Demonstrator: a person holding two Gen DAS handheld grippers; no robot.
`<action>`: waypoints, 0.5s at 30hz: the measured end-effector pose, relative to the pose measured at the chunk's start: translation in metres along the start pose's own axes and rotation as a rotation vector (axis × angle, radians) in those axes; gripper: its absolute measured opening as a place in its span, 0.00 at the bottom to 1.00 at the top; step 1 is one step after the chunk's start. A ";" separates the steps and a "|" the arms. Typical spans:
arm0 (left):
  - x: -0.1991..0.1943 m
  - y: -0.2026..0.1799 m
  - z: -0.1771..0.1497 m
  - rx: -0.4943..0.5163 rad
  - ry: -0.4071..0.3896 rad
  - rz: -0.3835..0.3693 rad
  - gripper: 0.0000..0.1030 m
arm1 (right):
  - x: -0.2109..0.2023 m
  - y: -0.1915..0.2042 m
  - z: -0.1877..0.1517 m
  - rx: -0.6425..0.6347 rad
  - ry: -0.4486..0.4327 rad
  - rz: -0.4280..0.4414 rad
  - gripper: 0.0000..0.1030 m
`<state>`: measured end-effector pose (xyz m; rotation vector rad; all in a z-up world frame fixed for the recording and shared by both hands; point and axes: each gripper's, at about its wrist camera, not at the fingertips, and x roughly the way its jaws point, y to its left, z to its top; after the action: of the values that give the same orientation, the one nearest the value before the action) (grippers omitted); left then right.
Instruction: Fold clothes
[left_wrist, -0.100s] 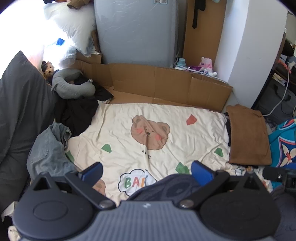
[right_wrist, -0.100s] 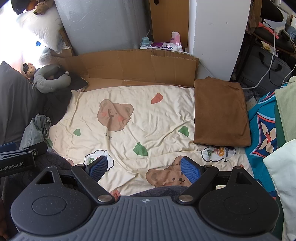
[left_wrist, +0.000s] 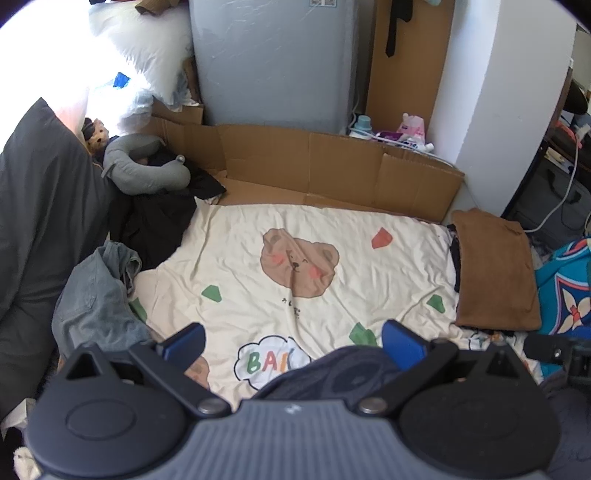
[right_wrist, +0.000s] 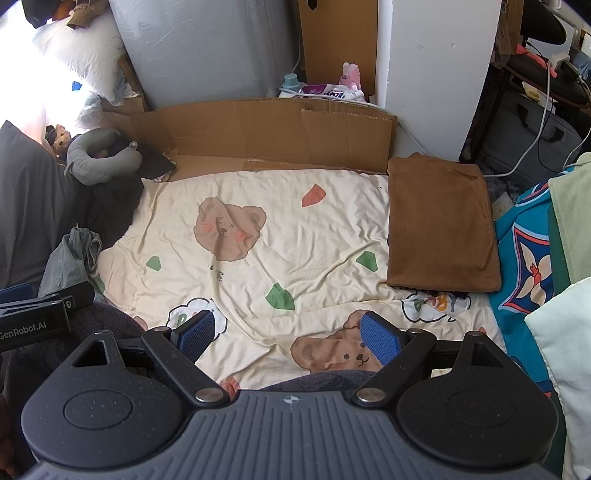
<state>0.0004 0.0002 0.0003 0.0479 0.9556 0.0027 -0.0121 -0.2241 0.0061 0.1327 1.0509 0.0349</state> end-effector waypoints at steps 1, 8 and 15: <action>0.000 0.001 0.000 -0.003 0.004 -0.004 1.00 | 0.000 0.000 0.000 -0.001 0.005 -0.003 0.87; 0.005 -0.007 -0.007 0.012 0.007 0.012 1.00 | 0.000 0.000 0.000 -0.004 0.004 -0.006 0.87; 0.007 -0.012 -0.013 0.013 0.007 0.007 1.00 | 0.005 -0.005 0.001 -0.010 0.008 -0.007 0.87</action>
<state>-0.0058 -0.0113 -0.0136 0.0628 0.9623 0.0029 -0.0087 -0.2284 0.0018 0.1200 1.0595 0.0346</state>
